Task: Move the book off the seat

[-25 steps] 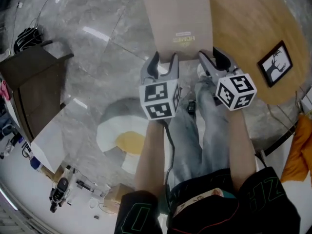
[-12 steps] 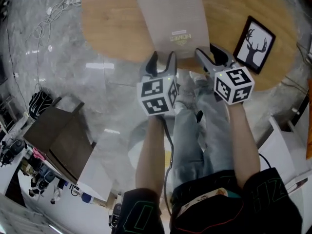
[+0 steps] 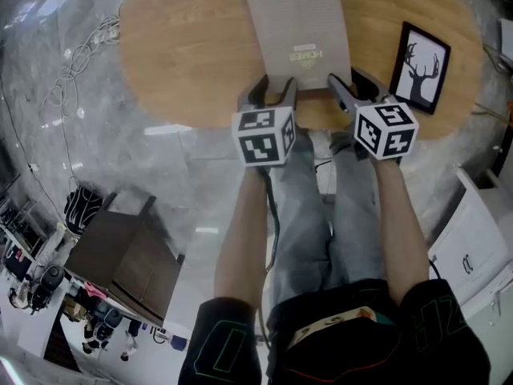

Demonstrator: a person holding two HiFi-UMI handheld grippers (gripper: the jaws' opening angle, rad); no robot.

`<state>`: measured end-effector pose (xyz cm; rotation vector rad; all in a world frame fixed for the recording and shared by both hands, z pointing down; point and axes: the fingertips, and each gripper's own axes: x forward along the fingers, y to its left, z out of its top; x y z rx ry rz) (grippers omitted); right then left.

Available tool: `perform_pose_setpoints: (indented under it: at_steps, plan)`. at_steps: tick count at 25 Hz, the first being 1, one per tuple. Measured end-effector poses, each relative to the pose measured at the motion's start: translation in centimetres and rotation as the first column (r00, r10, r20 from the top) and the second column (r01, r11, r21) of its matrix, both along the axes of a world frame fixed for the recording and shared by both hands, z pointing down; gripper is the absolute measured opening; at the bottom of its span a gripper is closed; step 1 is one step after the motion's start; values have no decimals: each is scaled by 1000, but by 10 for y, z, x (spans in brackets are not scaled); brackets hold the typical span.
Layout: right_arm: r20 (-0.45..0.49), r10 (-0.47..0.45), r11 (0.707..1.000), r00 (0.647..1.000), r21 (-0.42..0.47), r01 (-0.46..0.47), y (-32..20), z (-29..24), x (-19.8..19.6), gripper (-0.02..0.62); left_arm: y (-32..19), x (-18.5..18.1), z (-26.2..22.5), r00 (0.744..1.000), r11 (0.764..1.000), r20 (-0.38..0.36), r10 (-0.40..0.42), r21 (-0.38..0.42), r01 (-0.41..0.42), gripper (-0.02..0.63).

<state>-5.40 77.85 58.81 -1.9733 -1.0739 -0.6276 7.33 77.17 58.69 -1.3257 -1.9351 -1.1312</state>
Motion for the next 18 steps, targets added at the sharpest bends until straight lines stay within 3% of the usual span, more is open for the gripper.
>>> perform_pose_setpoints:
  at_steps: [4,5,7,10,12,14,18]
  plan:
    - [107,99,995,989,-22,-97,1,3,-6,201,7,-1,2,993,993,-5,116,-6,-116,224]
    - [144,120,993,982,-26,-117,0,0,-9,202,7,1,0,991,991,-22,134,-6,-134,192]
    - [185,156,988,970,-35,-153,0,-11,-15,202,8,11,-11,991,992,-42,128,-7,-129,108]
    - [173,174,985,969,-44,-169,-5,-44,-15,201,5,22,-45,997,997,-4,82,-7,-82,44]
    - [160,160,986,974,-63,-151,-3,-73,-16,143,8,24,-71,998,998,13,55,-20,-55,19]
    - [158,158,985,975,-88,-146,3,-100,-21,10,18,26,-98,999,999,28,32,-43,-31,11]
    - [50,181,975,982,-142,-173,35,-153,-17,3,56,33,-157,999,988,41,-8,-154,14,11]
